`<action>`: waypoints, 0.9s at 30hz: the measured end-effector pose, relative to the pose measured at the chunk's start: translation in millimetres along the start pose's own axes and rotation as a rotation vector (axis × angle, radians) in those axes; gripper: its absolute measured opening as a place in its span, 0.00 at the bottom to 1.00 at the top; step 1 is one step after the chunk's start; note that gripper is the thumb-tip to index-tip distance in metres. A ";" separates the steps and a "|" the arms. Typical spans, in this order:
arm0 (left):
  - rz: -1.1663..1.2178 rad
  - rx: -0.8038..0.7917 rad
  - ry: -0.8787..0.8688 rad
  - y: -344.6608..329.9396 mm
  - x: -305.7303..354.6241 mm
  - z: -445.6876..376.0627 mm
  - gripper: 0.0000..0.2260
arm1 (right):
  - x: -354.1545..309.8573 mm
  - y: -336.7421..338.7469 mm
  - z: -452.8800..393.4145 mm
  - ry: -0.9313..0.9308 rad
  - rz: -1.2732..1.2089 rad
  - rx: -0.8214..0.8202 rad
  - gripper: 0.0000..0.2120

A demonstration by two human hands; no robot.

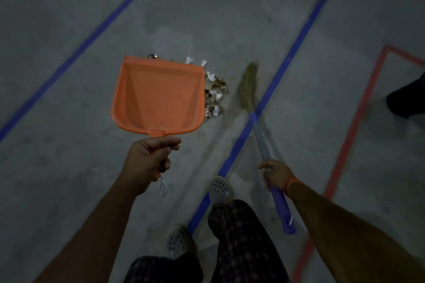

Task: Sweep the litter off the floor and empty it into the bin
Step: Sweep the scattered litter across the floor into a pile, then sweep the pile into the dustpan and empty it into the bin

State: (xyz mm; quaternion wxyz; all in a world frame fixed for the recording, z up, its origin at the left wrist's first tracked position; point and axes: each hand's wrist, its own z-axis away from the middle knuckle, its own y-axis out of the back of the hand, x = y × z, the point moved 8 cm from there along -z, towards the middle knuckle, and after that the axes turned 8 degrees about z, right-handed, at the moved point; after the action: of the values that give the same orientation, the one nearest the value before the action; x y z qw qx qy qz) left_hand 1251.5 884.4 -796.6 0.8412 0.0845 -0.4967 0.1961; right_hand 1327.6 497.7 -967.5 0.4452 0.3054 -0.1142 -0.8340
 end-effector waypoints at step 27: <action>-0.087 -0.243 -0.101 -38.6 -321.7 -179.1 0.15 | 100.1 -75.6 -236.8 0.308 -0.130 0.348 0.15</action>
State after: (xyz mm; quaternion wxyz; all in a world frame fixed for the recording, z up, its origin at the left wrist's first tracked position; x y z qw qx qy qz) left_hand 1273.0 830.6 -1162.2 0.8269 0.0131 -0.5543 0.0934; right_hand 1379.6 479.4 -1229.7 0.3433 0.5080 -0.1670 -0.7721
